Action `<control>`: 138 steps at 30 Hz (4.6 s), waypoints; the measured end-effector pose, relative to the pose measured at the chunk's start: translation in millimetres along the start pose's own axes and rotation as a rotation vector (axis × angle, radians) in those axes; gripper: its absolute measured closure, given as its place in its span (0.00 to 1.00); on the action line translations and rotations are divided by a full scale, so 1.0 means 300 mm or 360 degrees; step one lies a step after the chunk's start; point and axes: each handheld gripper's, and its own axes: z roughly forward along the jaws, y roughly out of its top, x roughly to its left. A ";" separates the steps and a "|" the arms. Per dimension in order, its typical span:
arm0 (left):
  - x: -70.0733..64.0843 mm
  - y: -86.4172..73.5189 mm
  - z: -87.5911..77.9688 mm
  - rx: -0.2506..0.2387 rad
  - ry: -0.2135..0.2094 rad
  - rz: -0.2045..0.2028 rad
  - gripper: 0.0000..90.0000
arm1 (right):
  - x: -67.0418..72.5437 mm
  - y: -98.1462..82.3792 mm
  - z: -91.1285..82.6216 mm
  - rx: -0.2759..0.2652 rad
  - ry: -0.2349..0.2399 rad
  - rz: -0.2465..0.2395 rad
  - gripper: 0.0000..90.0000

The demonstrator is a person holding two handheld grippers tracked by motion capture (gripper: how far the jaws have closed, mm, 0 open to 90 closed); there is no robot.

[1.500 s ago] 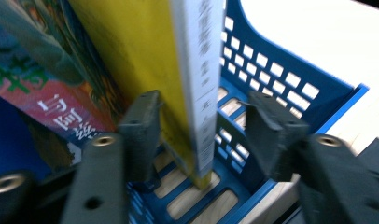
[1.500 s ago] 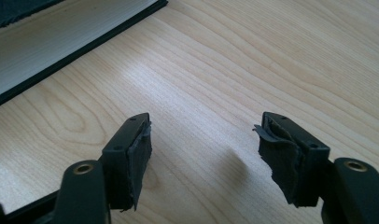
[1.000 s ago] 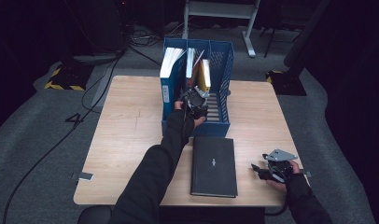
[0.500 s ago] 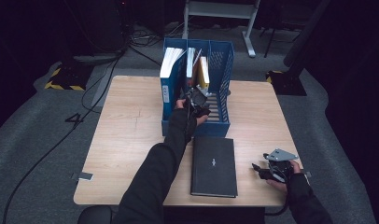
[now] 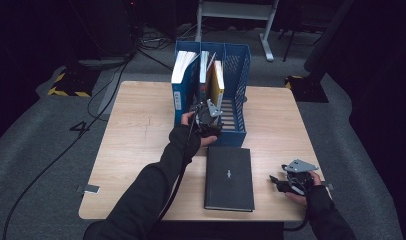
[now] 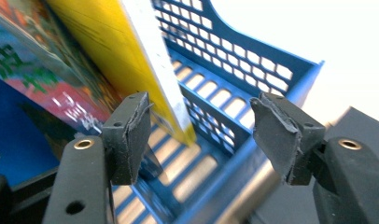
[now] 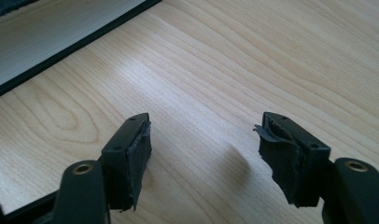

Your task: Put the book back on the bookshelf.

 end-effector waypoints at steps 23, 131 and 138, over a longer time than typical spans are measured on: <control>-0.100 -0.387 -0.174 0.0129 -0.0304 0.0173 0.31 | 0.042 0.010 -0.015 -0.0082 0.0182 -0.0102 0.35; -0.396 -0.430 -0.253 -0.0009 -0.0694 0.0289 0.21 | 0.176 0.115 -0.056 -0.0330 0.0580 -0.0249 0.35; -0.457 -0.396 -0.212 0.0000 -0.0654 0.0308 0.20 | 0.178 0.129 -0.062 -0.0352 0.0584 -0.0245 0.35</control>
